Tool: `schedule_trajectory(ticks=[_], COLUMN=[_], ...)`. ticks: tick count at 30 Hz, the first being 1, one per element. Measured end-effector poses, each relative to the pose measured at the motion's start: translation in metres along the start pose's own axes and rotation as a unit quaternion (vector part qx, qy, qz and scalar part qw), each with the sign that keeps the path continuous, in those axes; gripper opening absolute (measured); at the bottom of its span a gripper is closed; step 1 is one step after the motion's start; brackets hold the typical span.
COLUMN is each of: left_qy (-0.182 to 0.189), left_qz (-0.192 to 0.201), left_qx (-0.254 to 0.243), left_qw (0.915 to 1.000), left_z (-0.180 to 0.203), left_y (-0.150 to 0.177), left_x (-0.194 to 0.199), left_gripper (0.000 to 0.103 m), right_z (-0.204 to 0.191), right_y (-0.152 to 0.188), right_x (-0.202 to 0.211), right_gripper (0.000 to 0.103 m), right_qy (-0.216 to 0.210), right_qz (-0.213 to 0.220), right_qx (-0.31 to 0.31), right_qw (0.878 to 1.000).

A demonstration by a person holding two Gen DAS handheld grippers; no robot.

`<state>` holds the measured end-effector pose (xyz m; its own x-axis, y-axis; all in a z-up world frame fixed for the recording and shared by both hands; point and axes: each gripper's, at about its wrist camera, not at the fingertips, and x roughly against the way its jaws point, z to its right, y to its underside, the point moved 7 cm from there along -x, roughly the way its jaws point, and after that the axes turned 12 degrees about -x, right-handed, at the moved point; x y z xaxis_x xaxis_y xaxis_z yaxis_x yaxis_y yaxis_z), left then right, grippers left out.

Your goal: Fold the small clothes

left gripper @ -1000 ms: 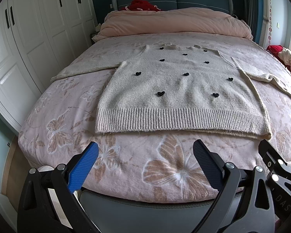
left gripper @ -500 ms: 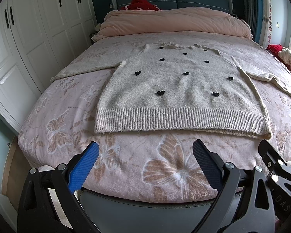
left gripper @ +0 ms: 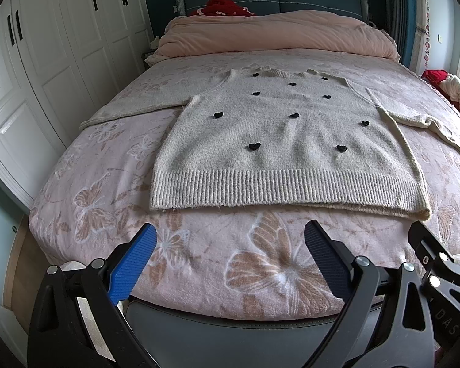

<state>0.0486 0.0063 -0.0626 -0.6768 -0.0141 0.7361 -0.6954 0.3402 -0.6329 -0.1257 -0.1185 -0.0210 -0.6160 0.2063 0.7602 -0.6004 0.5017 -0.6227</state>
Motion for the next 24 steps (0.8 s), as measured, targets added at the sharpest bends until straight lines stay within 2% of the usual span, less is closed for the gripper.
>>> schedule_trajectory(ticks=[10, 15, 19, 24], left_qy=[0.001, 0.016, 0.023, 0.022], left_qz=[-0.001, -0.003, -0.009, -0.014], left_qx=[-0.001, 0.000, 0.019, 0.043], left_qw=[1.0000, 0.9999, 0.9995, 0.9988], left_z=[0.000, -0.001, -0.014, -0.028], left_y=[0.001, 0.007, 0.001, -0.015], left_x=[-0.001, -0.008, -0.022, -0.042], left_gripper=[0.094, 0.096, 0.097, 0.098], right_z=[0.002, 0.015, 0.060, 0.168], right_y=[0.003, -0.001, -0.035, -0.128], right_x=[-0.002, -0.019, -0.041, -0.090], right_gripper=[0.098, 0.098, 0.098, 0.098], right_qy=[-0.002, -0.015, -0.022, -0.032], right_qz=[-0.004, -0.016, -0.018, -0.009], right_qx=[0.000, 0.002, -0.044, -0.157], right_qw=[1.000, 1.000, 0.999, 0.987])
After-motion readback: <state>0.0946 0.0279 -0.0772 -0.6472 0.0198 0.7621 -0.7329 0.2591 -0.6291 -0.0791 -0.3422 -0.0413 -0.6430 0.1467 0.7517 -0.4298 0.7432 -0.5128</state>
